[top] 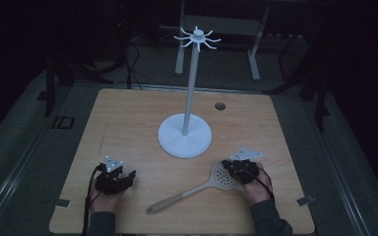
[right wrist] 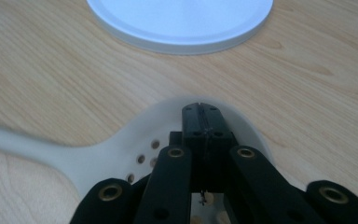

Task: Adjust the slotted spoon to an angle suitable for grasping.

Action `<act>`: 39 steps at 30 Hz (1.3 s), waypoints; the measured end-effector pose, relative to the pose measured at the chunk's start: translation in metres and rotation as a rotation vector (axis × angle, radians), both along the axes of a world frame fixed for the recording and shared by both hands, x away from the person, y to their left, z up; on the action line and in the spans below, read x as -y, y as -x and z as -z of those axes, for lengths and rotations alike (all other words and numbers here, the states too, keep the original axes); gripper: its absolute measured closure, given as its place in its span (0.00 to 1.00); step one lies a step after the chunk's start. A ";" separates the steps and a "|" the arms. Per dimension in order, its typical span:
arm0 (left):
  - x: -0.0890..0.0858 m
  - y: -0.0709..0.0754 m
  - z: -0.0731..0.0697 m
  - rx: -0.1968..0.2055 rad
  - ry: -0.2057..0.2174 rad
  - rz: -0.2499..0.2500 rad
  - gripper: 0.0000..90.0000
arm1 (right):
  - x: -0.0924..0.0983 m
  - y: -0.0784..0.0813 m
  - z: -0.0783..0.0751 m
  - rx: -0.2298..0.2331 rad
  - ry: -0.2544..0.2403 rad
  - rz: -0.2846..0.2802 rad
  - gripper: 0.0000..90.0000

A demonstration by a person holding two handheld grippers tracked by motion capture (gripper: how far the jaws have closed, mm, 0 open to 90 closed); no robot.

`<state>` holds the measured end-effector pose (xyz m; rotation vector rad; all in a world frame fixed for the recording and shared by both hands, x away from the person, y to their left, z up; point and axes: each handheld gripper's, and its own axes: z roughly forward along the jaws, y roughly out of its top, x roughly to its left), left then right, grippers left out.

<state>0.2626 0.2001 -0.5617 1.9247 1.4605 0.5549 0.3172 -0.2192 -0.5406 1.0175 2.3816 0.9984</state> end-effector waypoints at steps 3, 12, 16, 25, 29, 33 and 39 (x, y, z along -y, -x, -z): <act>0.000 0.000 0.000 0.000 -0.002 0.001 0.51 | 0.002 0.002 0.001 0.002 -0.003 -0.003 1.00; 0.000 0.000 0.000 0.000 0.001 -0.001 0.51 | 0.010 0.008 0.005 -0.007 -0.006 0.014 1.00; 0.000 0.000 0.000 -0.001 0.000 -0.001 0.51 | 0.011 0.013 0.006 -0.003 0.009 0.010 1.00; -0.002 0.000 0.000 0.000 0.004 -0.004 0.51 | 0.012 0.022 0.001 -0.006 0.017 0.006 1.00; -0.002 0.000 -0.001 0.003 0.004 -0.007 0.51 | 0.015 0.028 -0.001 -0.006 0.036 0.008 1.00; -0.002 0.000 0.000 0.002 0.004 -0.005 0.51 | 0.017 0.032 -0.001 -0.019 0.055 0.005 1.00; -0.001 0.000 0.000 0.000 0.003 -0.004 0.51 | 0.011 0.034 -0.007 -0.018 0.085 -0.019 0.98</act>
